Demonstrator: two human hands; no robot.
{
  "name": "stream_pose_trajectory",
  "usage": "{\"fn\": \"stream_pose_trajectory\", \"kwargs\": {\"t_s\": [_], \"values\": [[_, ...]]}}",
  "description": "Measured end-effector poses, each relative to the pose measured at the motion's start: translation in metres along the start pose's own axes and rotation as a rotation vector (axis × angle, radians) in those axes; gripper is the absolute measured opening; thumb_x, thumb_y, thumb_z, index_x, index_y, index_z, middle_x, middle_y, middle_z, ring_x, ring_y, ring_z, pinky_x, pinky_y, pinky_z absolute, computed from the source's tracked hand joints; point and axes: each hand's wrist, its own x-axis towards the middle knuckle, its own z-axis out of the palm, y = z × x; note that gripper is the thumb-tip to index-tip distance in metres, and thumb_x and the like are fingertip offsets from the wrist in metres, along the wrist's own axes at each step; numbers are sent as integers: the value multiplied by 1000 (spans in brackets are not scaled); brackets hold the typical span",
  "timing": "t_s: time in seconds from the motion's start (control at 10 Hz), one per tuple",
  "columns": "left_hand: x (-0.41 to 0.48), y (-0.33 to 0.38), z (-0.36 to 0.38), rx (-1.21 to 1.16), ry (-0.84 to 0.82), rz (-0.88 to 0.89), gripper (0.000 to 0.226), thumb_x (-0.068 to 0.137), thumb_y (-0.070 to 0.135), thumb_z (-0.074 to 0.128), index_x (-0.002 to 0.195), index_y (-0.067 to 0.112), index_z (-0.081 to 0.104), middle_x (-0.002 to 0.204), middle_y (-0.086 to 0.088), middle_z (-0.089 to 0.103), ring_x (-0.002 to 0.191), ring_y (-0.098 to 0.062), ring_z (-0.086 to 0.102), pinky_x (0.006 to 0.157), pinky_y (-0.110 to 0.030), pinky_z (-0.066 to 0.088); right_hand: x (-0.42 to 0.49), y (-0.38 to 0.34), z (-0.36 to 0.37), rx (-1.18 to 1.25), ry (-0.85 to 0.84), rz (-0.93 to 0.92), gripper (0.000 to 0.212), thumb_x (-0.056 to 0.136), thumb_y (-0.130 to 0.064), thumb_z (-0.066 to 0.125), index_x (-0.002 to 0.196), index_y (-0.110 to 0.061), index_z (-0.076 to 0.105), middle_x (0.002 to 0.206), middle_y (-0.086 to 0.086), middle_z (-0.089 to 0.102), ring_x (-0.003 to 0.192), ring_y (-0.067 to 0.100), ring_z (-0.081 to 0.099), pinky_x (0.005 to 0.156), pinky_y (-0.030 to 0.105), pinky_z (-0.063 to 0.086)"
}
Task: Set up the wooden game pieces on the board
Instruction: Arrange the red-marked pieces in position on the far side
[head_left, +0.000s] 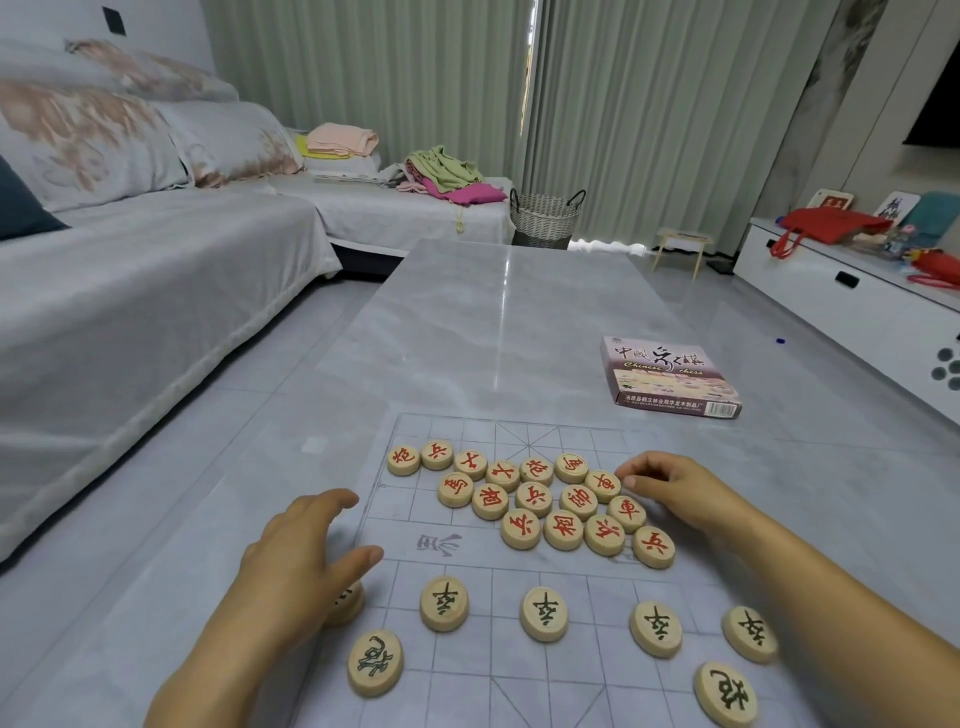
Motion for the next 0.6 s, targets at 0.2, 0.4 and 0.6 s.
{"fn": "stream_pose_trajectory", "kwargs": {"t_s": [0.2,0.4,0.6], "values": [[0,0,0,0,-23,-5,53,83,34,64,130,26,43,137,2,45,129,-18,40,107,-40,34,0,7,-2,41,2,17,25,91,-4,50,84,-23,67,93,0,67,92,18,58,86,33,44],[-1,0,0,13,-29,-4,53,82,35,64,130,26,42,136,2,45,128,-18,41,106,-40,35,-3,8,-1,92,29,1,19,88,-5,55,82,-19,66,91,2,68,90,19,60,86,35,46],[-1,1,0,22,-30,-2,54,83,35,63,131,26,42,137,2,45,128,-18,41,107,-40,35,-8,9,-3,146,11,-34,9,85,-6,60,82,-13,66,87,5,68,84,17,61,80,29,46]]}}
